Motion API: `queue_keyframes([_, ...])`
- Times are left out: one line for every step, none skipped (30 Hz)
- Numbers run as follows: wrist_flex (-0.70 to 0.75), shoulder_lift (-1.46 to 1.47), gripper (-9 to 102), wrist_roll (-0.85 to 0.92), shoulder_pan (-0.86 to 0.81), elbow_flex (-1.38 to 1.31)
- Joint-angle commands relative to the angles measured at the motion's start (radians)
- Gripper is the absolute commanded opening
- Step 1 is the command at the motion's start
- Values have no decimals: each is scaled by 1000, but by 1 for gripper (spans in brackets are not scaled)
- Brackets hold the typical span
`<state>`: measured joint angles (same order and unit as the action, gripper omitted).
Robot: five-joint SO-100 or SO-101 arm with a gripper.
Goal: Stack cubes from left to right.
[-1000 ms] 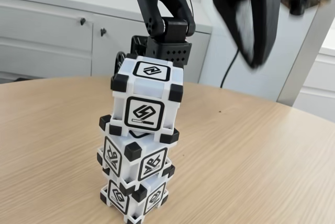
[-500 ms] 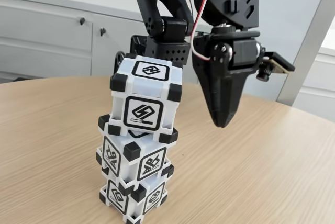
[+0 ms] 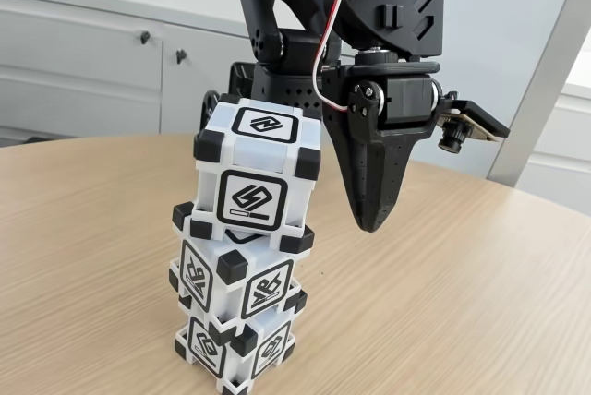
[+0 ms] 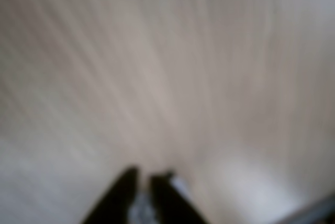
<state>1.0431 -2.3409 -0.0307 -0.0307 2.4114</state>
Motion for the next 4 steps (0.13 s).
queue_keyframes([-12, -12, 0, 8, -9, -15])
queue_keyframes([-12, -12, 0, 8, -9, -12])
queue_keyframes([-12, -12, 0, 8, -9, -12])
queue_keyframes([-12, -12, 0, 6, -9, -14])
